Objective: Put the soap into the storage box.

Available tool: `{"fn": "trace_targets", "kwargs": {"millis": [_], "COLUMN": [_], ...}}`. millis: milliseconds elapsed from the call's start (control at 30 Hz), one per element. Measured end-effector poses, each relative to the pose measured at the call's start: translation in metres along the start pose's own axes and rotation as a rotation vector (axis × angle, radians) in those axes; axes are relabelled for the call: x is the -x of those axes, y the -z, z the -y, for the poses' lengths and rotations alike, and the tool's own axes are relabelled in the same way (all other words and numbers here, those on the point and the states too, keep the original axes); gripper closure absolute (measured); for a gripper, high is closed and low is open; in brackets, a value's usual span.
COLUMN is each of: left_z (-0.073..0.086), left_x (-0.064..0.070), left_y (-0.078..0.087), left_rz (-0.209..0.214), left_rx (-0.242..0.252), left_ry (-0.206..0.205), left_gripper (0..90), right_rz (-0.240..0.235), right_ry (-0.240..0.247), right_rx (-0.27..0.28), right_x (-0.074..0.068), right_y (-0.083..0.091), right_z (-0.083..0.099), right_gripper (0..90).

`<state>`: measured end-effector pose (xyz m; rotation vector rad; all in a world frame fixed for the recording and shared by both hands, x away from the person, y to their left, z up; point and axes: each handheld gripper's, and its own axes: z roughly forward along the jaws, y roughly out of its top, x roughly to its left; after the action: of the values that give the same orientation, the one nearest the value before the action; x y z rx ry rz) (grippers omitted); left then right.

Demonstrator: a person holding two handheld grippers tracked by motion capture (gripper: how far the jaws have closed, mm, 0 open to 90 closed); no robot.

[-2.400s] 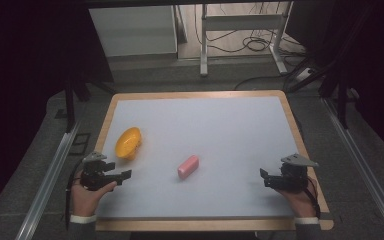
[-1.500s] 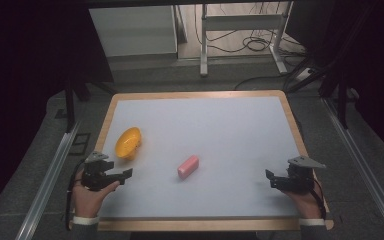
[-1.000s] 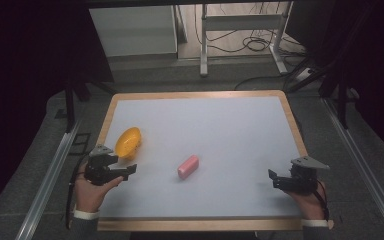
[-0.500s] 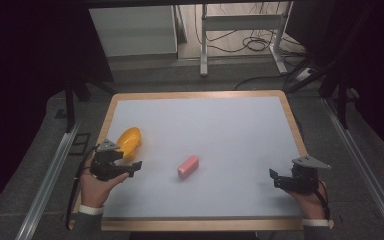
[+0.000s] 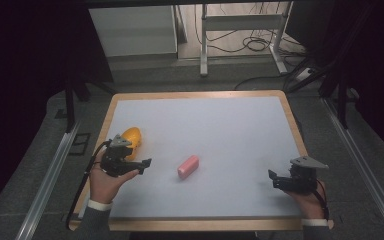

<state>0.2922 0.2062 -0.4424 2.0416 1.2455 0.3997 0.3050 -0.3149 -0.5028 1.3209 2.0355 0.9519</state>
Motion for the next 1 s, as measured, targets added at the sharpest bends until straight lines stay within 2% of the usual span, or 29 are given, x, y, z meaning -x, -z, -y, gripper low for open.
{"fn": "trace_targets", "kwargs": {"millis": [333,367,500,567,1000], "left_z": [-0.01,-0.013,-0.016,-0.017,-0.025], "left_x": [0.009,0.012,0.015,0.017,0.026], "left_y": [-0.005,-0.008,-0.011,-0.012,-0.019], "left_rz": [0.004,0.011,0.022,0.012,0.022], "left_rx": [-0.014,-0.023,-0.028,-0.035,-0.046], "left_ry": [-0.031,-0.046,-0.053,-0.061,-0.091], "left_gripper": [20.2,20.0,19.7,19.5,19.3], "right_rz": [-0.002,0.0,0.001,0.002,0.005], "right_ry": [0.007,0.006,0.006,0.011,0.016], "right_rx": [0.0,-0.001,-0.001,-0.001,-0.002], "right_x": [-0.001,-0.001,-0.001,-0.001,-0.001], "right_y": [-0.001,-0.001,-0.001,-0.001,-0.001], "right_z": [0.0,0.0,0.0,0.0,0.001], "right_gripper": [5.8,5.8,5.8,5.8,5.8]}}
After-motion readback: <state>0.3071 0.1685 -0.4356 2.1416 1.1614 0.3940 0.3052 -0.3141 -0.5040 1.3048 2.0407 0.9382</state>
